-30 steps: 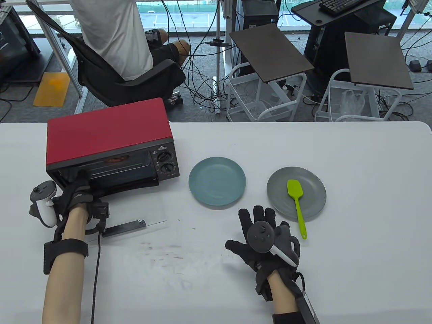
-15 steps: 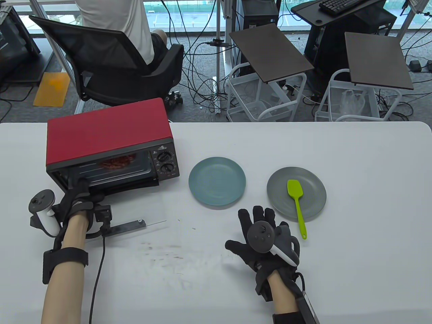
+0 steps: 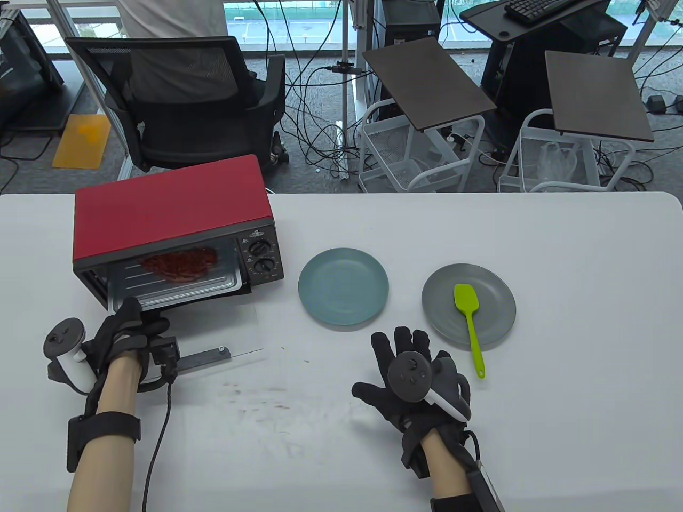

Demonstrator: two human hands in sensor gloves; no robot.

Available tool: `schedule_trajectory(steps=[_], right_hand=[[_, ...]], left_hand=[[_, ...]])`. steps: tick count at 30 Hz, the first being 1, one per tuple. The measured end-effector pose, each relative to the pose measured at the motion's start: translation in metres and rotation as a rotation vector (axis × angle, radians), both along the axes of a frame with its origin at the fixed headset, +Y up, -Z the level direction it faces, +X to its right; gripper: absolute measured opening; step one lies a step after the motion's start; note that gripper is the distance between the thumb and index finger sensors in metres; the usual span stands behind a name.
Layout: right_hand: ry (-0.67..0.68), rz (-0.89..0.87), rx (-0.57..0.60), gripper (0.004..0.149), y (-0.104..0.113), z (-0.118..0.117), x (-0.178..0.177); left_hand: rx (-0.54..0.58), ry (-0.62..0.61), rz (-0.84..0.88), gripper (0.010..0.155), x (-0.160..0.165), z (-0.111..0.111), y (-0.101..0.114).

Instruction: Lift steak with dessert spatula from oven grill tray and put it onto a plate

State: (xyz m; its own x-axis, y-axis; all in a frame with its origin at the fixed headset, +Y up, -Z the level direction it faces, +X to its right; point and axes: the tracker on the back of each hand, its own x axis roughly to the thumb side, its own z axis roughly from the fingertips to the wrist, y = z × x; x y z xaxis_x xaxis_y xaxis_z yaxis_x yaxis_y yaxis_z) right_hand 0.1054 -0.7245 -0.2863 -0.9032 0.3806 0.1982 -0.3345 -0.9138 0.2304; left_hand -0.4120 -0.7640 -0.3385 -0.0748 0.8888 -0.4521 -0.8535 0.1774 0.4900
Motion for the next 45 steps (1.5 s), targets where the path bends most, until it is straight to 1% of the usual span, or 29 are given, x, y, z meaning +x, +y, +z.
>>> schedule_trajectory(steps=[3,9,11,13,19,22,27,31,41,45], right_hand=[[0.004,-0.002,0.001,0.094,0.0,0.0,-0.001],[0.023,-0.006,0.009,0.094,0.001,0.003,-0.005],[0.025,-0.001,0.011,0.093,0.001,0.004,-0.006],[0.02,0.015,0.018,0.093,0.002,0.004,-0.006],[0.027,0.012,0.009,0.093,0.001,0.004,-0.007],[0.024,0.013,0.004,0.093,0.0,0.004,-0.007],[0.021,0.007,0.002,0.093,0.0,0.005,-0.006],[0.022,0.008,0.002,0.093,0.0,0.004,-0.006],[0.022,0.011,-0.006,0.093,-0.001,0.005,-0.006],[0.023,0.012,-0.01,0.093,-0.001,0.004,-0.007]], left_hand=[[0.012,-0.003,0.008,0.059,0.001,0.005,-0.001],[0.083,0.034,0.134,0.056,0.006,0.014,-0.007],[0.063,0.031,0.099,0.055,0.007,0.017,-0.006],[0.077,0.02,0.081,0.055,0.006,0.019,-0.006],[0.112,0.034,0.181,0.053,0.01,0.026,-0.006],[0.114,0.045,0.152,0.052,0.012,0.03,-0.005],[0.128,0.054,0.221,0.051,0.013,0.035,-0.008],[0.129,0.055,0.237,0.051,0.013,0.039,-0.01],[0.217,0.023,0.271,0.049,0.013,0.043,-0.01],[0.215,-0.002,0.252,0.05,0.012,0.046,-0.008]])
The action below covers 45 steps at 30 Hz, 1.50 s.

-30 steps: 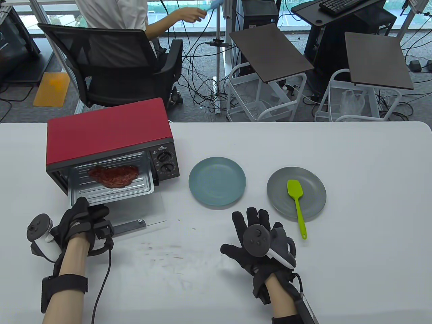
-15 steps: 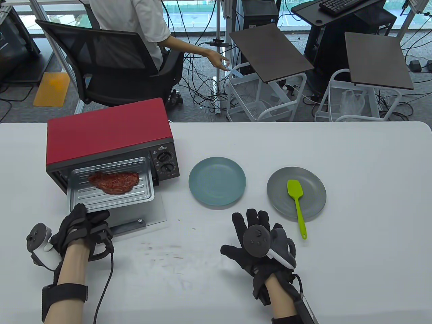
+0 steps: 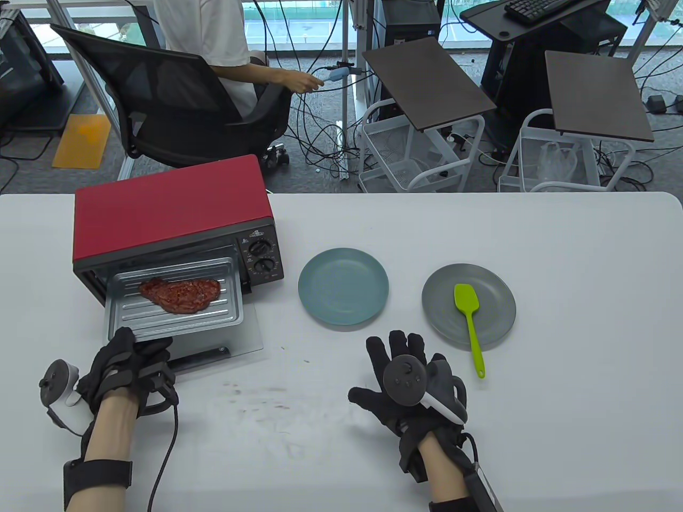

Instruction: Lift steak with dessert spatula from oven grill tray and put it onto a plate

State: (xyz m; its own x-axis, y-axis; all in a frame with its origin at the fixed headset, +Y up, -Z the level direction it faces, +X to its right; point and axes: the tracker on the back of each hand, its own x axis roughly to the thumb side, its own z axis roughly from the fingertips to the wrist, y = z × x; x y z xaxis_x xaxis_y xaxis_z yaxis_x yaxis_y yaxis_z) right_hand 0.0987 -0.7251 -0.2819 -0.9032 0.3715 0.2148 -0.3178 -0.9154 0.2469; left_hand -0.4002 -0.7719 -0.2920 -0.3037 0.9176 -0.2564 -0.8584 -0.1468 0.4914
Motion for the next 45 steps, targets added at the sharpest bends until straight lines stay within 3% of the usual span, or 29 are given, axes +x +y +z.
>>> schedule_trajectory(steps=[17,45], right_hand=[[0.001,-0.003,0.01,0.093,0.001,0.001,0.0],[-0.018,-0.073,0.125,0.098,0.02,0.015,-0.001]], left_hand=[[0.038,-0.143,0.063,0.05,0.018,0.018,0.013],[0.067,-0.45,0.101,0.05,0.116,0.032,0.011]])
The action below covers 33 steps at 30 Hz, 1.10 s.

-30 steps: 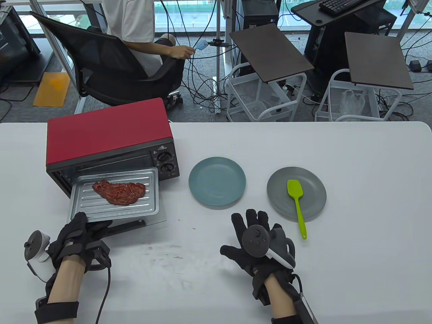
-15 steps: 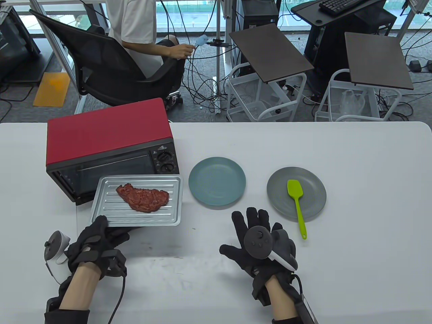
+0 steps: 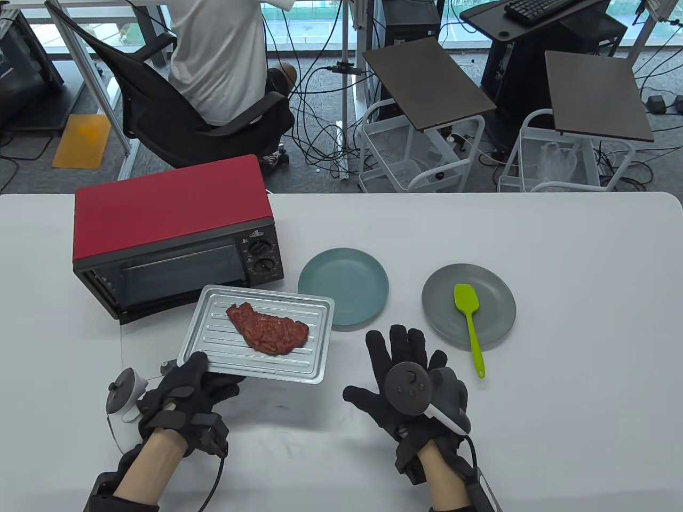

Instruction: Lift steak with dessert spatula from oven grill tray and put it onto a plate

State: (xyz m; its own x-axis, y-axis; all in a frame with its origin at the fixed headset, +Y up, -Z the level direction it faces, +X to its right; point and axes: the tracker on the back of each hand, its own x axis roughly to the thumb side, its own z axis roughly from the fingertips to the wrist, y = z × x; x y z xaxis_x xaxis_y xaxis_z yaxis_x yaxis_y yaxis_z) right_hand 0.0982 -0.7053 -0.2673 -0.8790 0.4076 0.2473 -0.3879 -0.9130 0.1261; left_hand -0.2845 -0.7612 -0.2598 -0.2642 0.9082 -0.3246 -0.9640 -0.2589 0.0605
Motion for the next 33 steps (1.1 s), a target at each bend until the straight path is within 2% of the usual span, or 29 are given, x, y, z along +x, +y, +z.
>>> schedule_trajectory(steps=[15,26,31,33], right_hand=[[-0.053,-0.112,-0.027,0.1,-0.008,-0.004,0.005],[-0.058,-0.143,-0.057,0.106,-0.015,-0.006,0.001],[-0.046,-0.187,-0.082,0.105,-0.018,-0.008,-0.001],[-0.036,-0.2,-0.095,0.1,-0.02,-0.008,-0.001]], left_hand=[[0.011,-0.084,0.04,0.051,0.03,0.008,-0.014],[0.033,-0.13,0.139,0.052,0.045,0.014,-0.021],[0.026,-0.147,0.169,0.053,0.049,0.016,-0.024],[0.025,-0.154,0.174,0.051,0.051,0.017,-0.025]])
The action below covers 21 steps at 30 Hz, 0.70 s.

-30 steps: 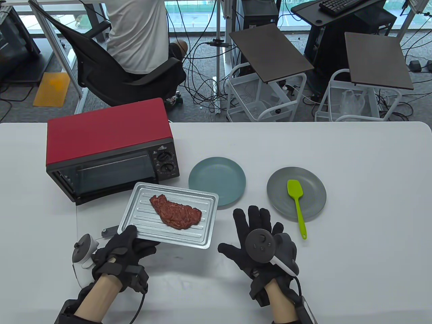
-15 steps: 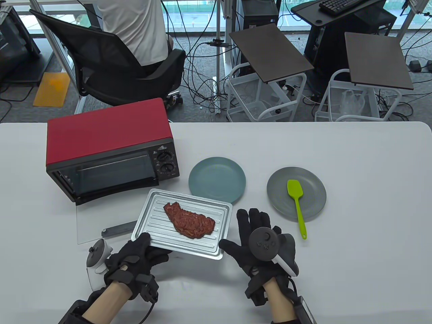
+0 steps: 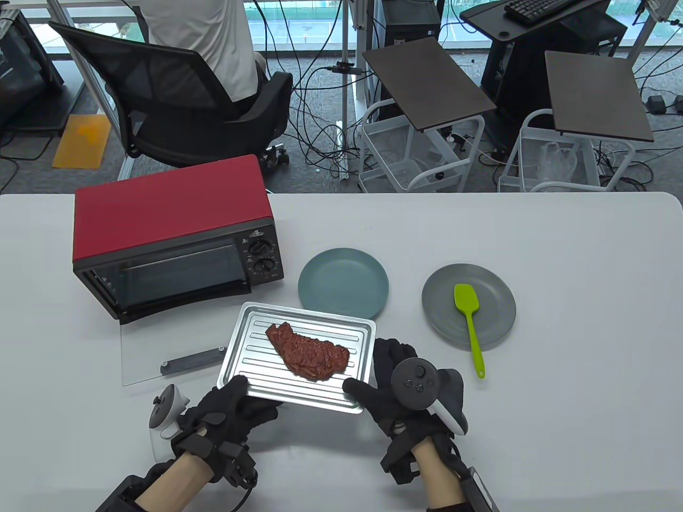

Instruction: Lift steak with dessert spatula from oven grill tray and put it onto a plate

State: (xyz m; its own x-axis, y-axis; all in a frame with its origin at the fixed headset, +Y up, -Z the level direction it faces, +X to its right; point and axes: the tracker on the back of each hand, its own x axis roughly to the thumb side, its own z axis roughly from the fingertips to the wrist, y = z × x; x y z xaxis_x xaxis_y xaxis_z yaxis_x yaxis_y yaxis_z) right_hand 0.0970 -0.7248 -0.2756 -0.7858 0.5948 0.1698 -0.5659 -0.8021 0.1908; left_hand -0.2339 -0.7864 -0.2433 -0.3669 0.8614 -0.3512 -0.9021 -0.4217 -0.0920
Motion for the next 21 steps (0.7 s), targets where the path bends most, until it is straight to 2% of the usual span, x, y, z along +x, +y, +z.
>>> schedule_trajectory(steps=[8,21], right_hand=[[0.014,-0.098,-0.04,0.083,-0.004,-0.003,-0.002],[-0.088,-0.254,-0.038,0.065,-0.004,-0.005,0.003]], left_hand=[[-0.001,-0.021,0.001,0.052,0.004,0.001,-0.002],[-0.029,-0.066,0.041,0.053,0.012,0.001,-0.008]])
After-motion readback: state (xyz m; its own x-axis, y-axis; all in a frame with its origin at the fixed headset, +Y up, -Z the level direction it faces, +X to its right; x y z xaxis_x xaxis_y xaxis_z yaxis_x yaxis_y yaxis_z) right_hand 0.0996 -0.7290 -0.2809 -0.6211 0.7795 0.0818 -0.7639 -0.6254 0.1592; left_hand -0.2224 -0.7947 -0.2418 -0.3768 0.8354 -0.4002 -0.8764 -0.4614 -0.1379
